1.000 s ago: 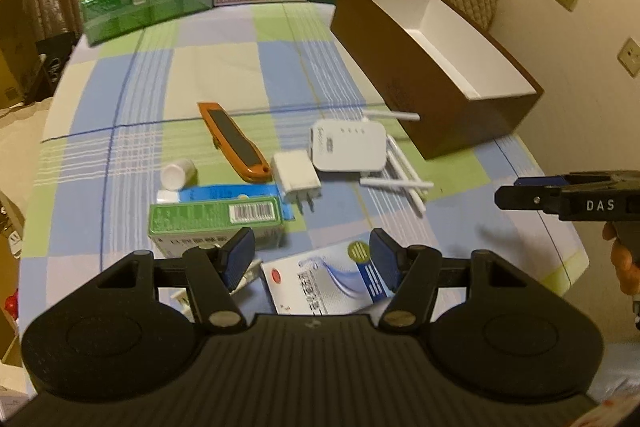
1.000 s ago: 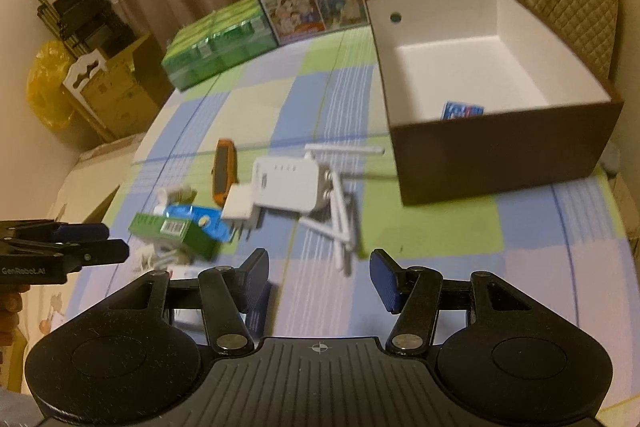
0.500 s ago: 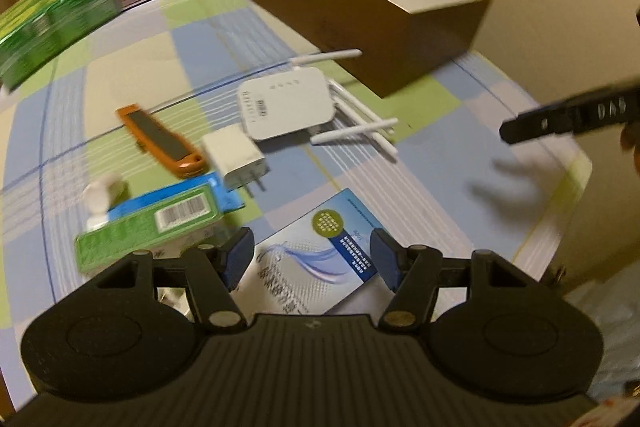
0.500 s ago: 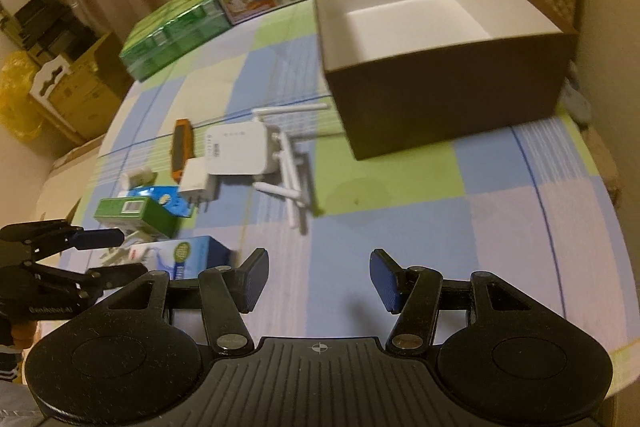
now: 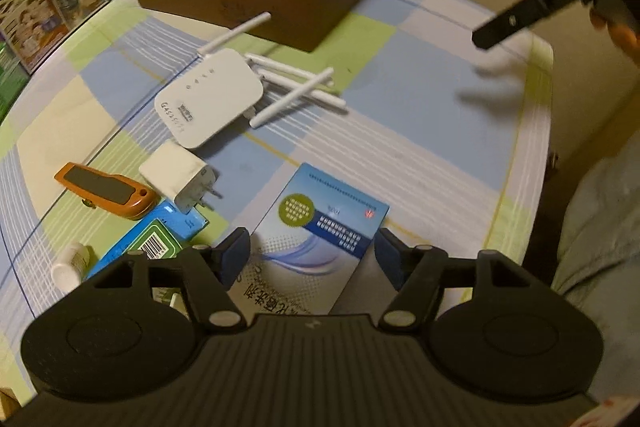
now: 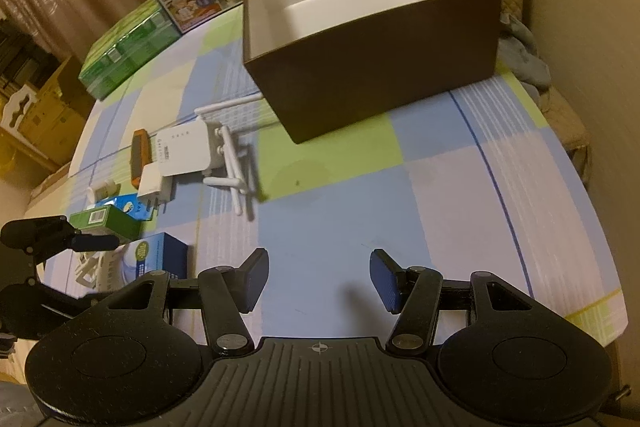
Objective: Organize rigid objects
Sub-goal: 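Move the left tool back to the table and grasp the blue-white medicine box, then lift the medicine box with the left tool while the right tool grasps the white wifi extender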
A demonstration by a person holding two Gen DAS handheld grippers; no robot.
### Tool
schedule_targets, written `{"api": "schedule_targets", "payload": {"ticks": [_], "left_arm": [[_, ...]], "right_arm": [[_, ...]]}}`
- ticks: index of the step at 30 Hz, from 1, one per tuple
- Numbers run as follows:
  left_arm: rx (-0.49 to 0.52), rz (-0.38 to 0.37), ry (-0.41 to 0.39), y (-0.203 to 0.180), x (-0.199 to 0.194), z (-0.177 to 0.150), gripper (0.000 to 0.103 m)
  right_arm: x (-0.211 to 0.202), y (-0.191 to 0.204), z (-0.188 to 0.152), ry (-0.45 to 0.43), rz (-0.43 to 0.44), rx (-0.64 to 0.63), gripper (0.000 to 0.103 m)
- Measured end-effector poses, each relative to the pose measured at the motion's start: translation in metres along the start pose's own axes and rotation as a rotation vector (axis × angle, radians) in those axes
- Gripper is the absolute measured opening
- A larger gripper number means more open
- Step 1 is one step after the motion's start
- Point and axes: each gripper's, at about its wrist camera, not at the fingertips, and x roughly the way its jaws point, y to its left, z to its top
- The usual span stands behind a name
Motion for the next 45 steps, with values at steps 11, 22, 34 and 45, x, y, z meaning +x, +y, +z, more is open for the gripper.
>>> {"api": "schedule_targets", "payload": {"ticks": [11, 22, 34, 45], "left_arm": [[0.054, 0.016, 0.045, -0.001, 0.021, 0.002, 0.072], [-0.063, 0.061, -0.006, -0.005, 0.014, 0.001, 0.065], [-0.347, 0.18, -0.159, 0.015, -0.057, -0.005, 0.065], [-0.717, 0.414, -0.171, 0.069, -0.103, -0.038, 0.065]], "right_arm": [[0.003, -0.005, -0.002, 0.015, -0.005, 0.026, 0.053], [0.009, -0.006, 0.001, 0.025, -0.005, 0.029, 0.053], [0.031, 0.036, 0.017, 0.042, 0.071, -0.145, 0.053], [0.063, 0.108, 0.045, -0.013, 0.183, -0.529, 0.053]]}}
